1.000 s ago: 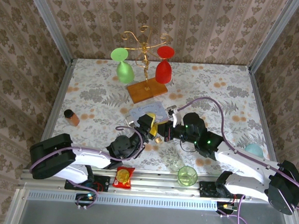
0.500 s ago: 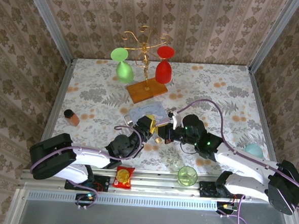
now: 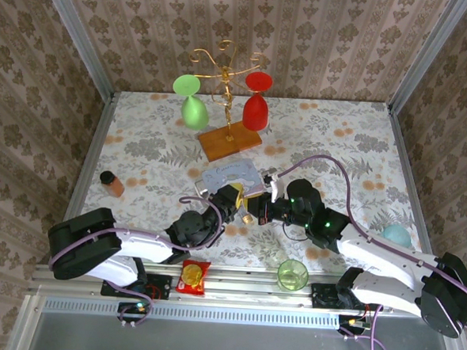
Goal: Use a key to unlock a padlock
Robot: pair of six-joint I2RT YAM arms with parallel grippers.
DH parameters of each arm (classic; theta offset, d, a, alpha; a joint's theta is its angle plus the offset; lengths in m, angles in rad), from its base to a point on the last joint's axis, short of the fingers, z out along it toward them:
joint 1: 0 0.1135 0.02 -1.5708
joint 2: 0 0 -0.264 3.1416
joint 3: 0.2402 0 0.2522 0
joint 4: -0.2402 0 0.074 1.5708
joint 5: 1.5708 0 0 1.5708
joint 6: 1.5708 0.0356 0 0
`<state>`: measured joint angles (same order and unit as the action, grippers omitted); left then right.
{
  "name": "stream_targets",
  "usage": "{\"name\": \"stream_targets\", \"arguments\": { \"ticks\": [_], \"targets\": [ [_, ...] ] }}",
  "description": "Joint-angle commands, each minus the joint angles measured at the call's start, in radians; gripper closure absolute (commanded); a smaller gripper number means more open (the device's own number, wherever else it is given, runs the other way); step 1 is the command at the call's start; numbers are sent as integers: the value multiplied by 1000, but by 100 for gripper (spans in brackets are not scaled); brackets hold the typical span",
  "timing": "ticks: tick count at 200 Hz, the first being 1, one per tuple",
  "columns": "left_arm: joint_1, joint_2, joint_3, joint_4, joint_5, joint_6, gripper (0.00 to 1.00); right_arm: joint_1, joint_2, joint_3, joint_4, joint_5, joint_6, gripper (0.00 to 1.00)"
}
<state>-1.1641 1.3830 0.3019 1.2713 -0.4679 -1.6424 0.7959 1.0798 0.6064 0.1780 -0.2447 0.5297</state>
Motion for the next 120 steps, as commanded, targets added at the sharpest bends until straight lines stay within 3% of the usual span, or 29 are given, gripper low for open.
{"name": "stream_targets", "arguments": {
  "ticks": [1, 62, 70, 80, 86, 102, 120],
  "targets": [
    [10, 6, -16, 30, 6, 25, 86, 6, -17, -10, -13, 1, -10, 100],
    [20, -4, -24, 26, 10, 79, 100, 4, -21, -20, -19, -21, -23, 100],
    [25, -9, -19, 24, 22, 108, 100, -10, -27, -10, -50, -79, -46, 84],
    [31, -20, -10, 17, 48, 162, 100, -65, -39, 16, -121, -180, -73, 50],
    [38, -27, -2, 11, 68, 199, 100, -111, -49, 15, -127, -256, -72, 40],
    [73, -49, 31, -39, 178, 303, 100, -242, -69, -17, -44, -484, -13, 30],
    [120, -74, 83, -137, 332, 409, 100, -308, -81, -25, 14, -625, 15, 27]
  ]
}}
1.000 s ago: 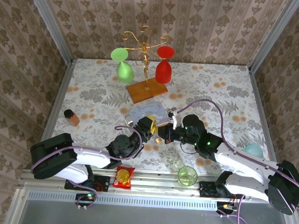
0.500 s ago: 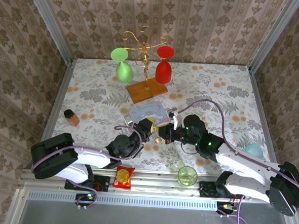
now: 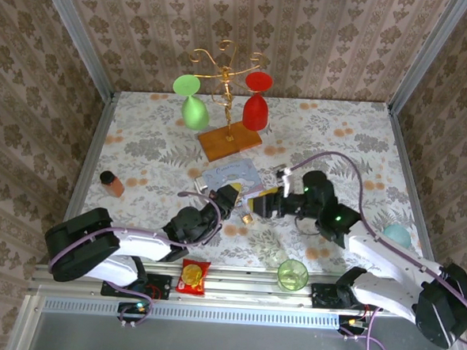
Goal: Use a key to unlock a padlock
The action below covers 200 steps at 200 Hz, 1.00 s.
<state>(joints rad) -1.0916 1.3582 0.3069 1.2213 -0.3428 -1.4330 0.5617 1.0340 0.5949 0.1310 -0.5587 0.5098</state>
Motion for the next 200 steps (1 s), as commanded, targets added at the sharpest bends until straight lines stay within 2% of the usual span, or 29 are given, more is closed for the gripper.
{"name": "stream_targets", "arguments": {
  "ticks": [1, 33, 87, 120, 149, 200],
  "targets": [
    [51, -50, 81, -90, 217, 207, 100, -75, -35, -12, 59, -315, 34, 27],
    [97, -74, 159, -203, 402, 352, 100, -78, -28, 11, 58, -368, 0, 26],
    [97, -93, 223, -257, 485, 443, 100, -79, -9, -1, 181, -323, 33, 32],
    [97, -93, 225, -240, 485, 435, 100, -82, 18, -6, 256, -316, 56, 46],
    [95, -92, 206, -201, 469, 418, 100, -83, 27, -6, 293, -327, 74, 63],
    [94, -87, 186, -155, 448, 389, 100, -83, 17, -32, 326, -331, 90, 77]
  ]
}}
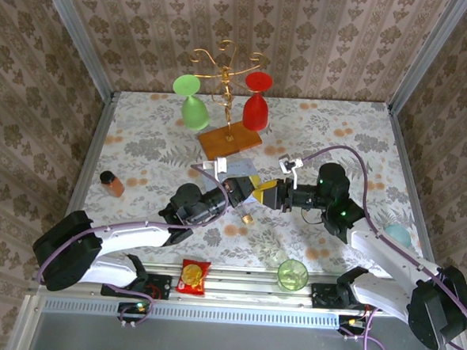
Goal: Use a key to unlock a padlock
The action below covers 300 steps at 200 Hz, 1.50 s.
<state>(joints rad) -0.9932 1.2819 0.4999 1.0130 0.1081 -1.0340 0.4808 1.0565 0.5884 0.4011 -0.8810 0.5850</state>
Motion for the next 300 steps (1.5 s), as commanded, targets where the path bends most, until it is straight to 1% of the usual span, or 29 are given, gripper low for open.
{"name": "stream_targets", "arguments": {
  "ticks": [1, 36, 72, 89, 111, 118, 145, 147, 149, 152, 156, 157, 159, 162, 164, 165, 167, 168, 170, 172, 191, 203, 213, 232, 241, 254, 262, 284, 300],
  "targets": [
    [-4, -10, -8, 54, -3, -11, 100, -2, -6, -27, 58, -9, 16, 77],
    [-4, -2, 3, 66, 11, -15, 100, -3, 9, -38, 97, -1, 38, 82],
    [-4, 13, 4, 84, 15, -29, 100, -4, 2, -40, 118, 3, 47, 84],
    [-4, 15, -3, 87, 11, -32, 100, -3, -1, -41, 116, 1, 44, 90],
    [-3, 20, -13, 99, 7, -38, 100, -4, 2, -45, 116, 0, 45, 96],
    [-3, 22, -15, 104, 3, -40, 100, -4, 2, -45, 116, -2, 45, 100],
    [2, 20, -29, 102, -13, -38, 99, -4, -1, -54, 113, 2, 42, 100],
    [3, 18, -30, 100, -16, -35, 98, -4, -1, -54, 113, 2, 42, 100],
    [4, 17, -30, 95, -19, -33, 95, -4, -1, -55, 113, 2, 40, 100],
    [4, 12, -30, 88, -24, -28, 87, -4, -1, -56, 111, 2, 39, 100],
    [4, 2, -30, 67, -31, -21, 70, -4, -2, -56, 110, 2, 37, 100],
    [4, -1, -30, 61, -33, -18, 67, -4, -2, -56, 109, 2, 38, 100],
    [3, -8, -29, 52, -36, -13, 58, -4, -3, -57, 106, 3, 35, 100],
    [0, -21, -29, 25, -48, -4, 47, -5, -4, -57, 102, 4, 34, 100],
    [-3, -31, -27, 8, -57, 5, 34, -5, -3, -57, 98, 4, 32, 100],
    [-4, -36, -26, -3, -62, 11, 31, -5, -4, -58, 95, 4, 32, 100],
    [-7, -47, -24, -22, -72, 19, 13, -5, -5, -58, 91, 6, 29, 100],
    [-9, -53, -23, -33, -75, 27, 7, -4, -6, -58, 90, 7, 28, 100],
    [-12, -67, -21, -53, -89, 43, 2, -5, -8, -58, 83, 9, 24, 100],
    [-17, -81, -19, -81, -103, 56, 0, -5, -9, -58, 78, 11, 22, 100],
    [-75, -232, 5, -349, -286, 189, 0, -7, -26, -46, -38, 50, -39, 100],
    [-74, -293, 7, -460, -343, 221, 0, -8, -33, -26, -161, 97, -108, 100],
    [-54, -320, -11, -487, -338, 207, 0, -8, -31, -9, -254, 148, -157, 100],
    [-41, -321, -57, -455, -330, 172, 0, -9, -3, 14, -375, 200, -214, 100],
    [-42, -304, -66, -456, -326, 168, 3, -9, 16, 20, -406, 205, -226, 100],
    [-50, -262, -63, -476, -316, 161, 11, -10, 30, 15, -415, 231, -215, 100],
    [-59, -231, -58, -501, -317, 149, 14, -9, 38, 15, -434, 274, -208, 100],
    [-99, -142, -35, -576, -340, 86, 15, -14, 80, 46, -547, 414, -210, 100],
    [-112, -84, -3, -631, -337, 66, 15, -21, 114, 63, -595, 456, -205, 100]
  ]
}}
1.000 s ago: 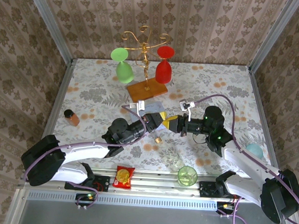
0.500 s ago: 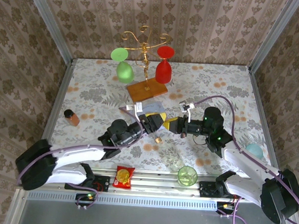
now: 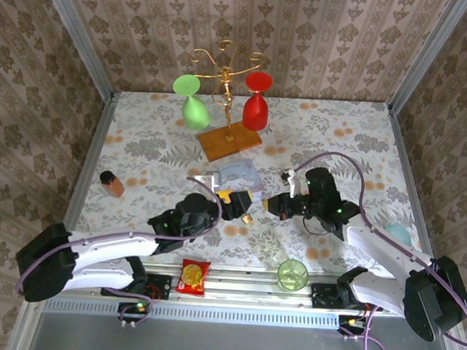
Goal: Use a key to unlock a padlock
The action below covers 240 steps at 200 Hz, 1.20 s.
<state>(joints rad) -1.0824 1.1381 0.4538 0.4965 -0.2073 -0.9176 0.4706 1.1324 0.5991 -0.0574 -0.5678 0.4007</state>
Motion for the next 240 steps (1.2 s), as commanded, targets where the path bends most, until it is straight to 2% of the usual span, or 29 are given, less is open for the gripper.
{"name": "stream_targets", "arguments": {
  "ticks": [1, 22, 48, 82, 131, 162, 206, 240],
  "targets": [
    [-23, 64, 46, -119, -21, -50, 15, -11, 40, 52, -137, 144, -21, 100],
    [-28, 141, 75, -175, -24, -71, 12, -13, 62, 44, -127, 177, -2, 100],
    [-23, 231, 44, -83, -20, -124, 12, -16, 68, 27, -110, 182, 15, 100],
    [-2, 367, 11, 119, -9, -171, 15, -19, 52, 0, -120, 200, 24, 100],
    [-7, 437, 16, 131, -78, -214, 15, -21, 0, -42, -114, 204, 32, 100],
    [-11, 485, 5, 190, -103, -225, 22, -23, -12, -54, -114, 206, 34, 100],
    [-17, 536, -5, 250, -90, -256, 40, -24, -22, -68, -107, 211, 34, 100],
    [-26, 610, -13, 313, -59, -308, 44, -24, -20, -71, -96, 206, 37, 100]
  ]
}}
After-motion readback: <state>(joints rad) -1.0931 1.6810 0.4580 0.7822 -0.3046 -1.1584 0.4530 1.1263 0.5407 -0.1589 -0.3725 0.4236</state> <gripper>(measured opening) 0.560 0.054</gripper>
